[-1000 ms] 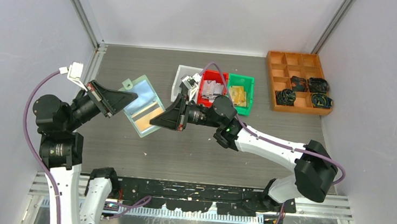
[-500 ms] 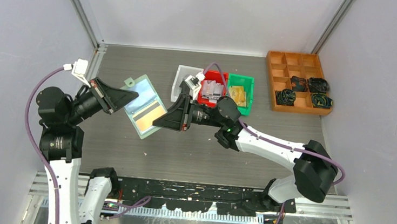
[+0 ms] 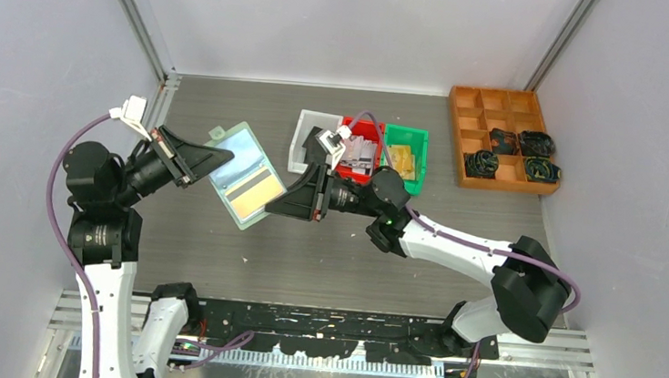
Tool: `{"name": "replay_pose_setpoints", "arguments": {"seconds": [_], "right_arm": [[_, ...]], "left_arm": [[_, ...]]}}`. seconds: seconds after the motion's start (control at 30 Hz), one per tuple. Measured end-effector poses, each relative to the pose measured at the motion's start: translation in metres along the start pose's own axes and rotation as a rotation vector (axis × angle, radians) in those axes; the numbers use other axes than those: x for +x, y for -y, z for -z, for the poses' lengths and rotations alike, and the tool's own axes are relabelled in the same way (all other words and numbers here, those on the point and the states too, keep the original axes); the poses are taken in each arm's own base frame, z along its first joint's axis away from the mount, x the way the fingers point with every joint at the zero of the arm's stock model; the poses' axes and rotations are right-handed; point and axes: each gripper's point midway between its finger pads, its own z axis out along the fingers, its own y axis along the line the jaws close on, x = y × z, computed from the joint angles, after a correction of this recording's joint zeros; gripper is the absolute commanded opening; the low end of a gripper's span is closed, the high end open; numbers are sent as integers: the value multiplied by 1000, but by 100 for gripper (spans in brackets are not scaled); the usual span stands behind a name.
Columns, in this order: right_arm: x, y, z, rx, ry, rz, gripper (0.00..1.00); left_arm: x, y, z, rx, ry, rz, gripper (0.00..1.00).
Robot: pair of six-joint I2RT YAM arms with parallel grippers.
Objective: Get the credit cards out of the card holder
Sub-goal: Remove the credit card from the card holder.
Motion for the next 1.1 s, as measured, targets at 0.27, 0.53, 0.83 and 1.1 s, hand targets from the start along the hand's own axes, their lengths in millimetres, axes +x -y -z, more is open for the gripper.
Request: {"name": "replay_pose_setpoints", "arguments": {"seconds": [0.27, 0.53, 0.83, 1.1], "right_arm": [[-1, 3, 3, 13, 7, 3, 37], [1, 4, 7, 19, 7, 7, 41], [1, 5, 7, 20, 8, 18, 28], [-3, 13, 8, 60, 31, 28, 23]], "left_arm": [[-2, -1, -2, -4, -4, 40, 0], [-3, 6, -1, 6, -2, 41, 0], [-4, 10, 0, 14, -2, 37, 0], [-4, 11, 0, 14, -2, 46, 0]]}}
